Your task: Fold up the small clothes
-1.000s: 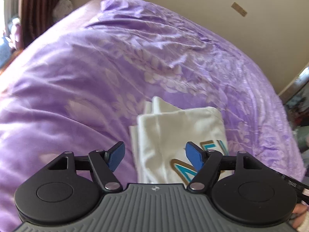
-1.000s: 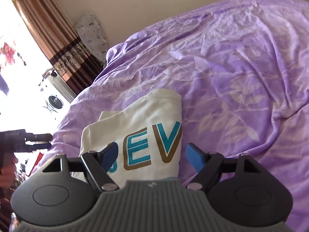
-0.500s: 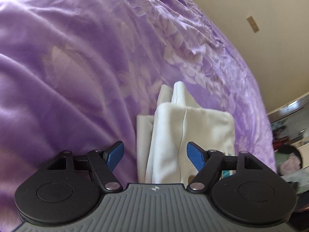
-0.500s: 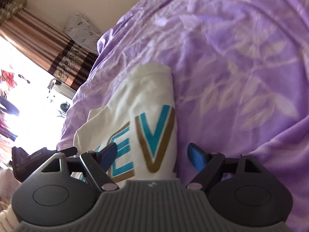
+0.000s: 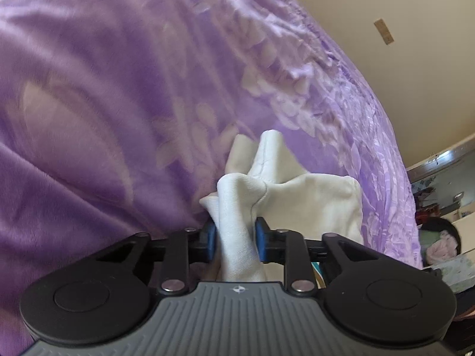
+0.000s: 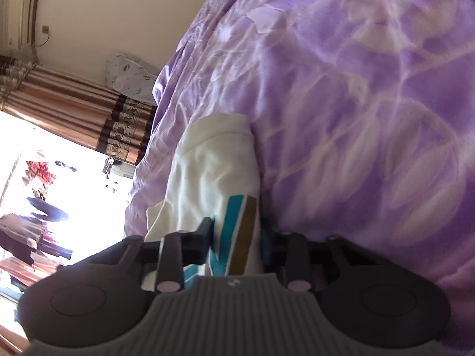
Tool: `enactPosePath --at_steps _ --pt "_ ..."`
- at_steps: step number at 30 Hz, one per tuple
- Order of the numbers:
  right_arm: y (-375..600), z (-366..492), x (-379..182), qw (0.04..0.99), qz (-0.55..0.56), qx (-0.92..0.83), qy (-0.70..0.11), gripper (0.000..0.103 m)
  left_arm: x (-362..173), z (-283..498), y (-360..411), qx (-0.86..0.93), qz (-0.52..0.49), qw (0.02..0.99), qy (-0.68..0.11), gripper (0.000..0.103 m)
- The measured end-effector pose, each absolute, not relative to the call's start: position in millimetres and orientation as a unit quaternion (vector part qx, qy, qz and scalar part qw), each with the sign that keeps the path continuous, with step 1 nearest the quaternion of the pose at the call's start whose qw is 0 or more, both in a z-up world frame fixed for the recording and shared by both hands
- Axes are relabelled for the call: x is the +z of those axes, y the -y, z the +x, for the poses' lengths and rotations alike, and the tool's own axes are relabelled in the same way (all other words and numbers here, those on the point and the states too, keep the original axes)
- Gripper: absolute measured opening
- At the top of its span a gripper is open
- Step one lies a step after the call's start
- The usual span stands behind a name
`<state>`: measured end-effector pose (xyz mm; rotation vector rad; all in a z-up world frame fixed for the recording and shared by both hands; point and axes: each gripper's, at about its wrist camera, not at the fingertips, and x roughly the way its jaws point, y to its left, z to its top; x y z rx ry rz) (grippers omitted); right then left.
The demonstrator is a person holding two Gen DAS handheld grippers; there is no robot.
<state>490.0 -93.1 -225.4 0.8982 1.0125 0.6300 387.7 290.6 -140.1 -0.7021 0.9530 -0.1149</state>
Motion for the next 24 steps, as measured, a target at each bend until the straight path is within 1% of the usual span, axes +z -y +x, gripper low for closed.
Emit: enactPosePath --at_steps 2,7,13,19,24 --pt "91.5 485.6 -213.9 0.743 0.401 0.289 -0.452 0.015 -127.3 383.9 -283.9 -0.054 -0.318 0.84 -0.436 0.024" --pt "82.4 469.1 -166.7 0.782 0.351 0.308 -0.413 0.013 -88.5 364.1 -263.8 -0.053 -0.278 0.871 -0.402 0.023" --pt "86.9 433.1 -100.2 0.811 0.319 0.336 -0.358 0.013 -32.1 318.3 -245.2 -0.054 -0.249 0.905 -0.341 0.022" --pt "112.5 366.1 -39.1 0.835 0.305 0.354 -0.291 0.013 21.0 256.2 -209.6 -0.065 -0.229 0.934 -0.268 0.021" --pt "151.1 298.3 4.0 0.853 0.301 0.351 -0.243 0.013 53.3 208.1 -182.0 -0.08 -0.237 0.94 -0.23 0.022"
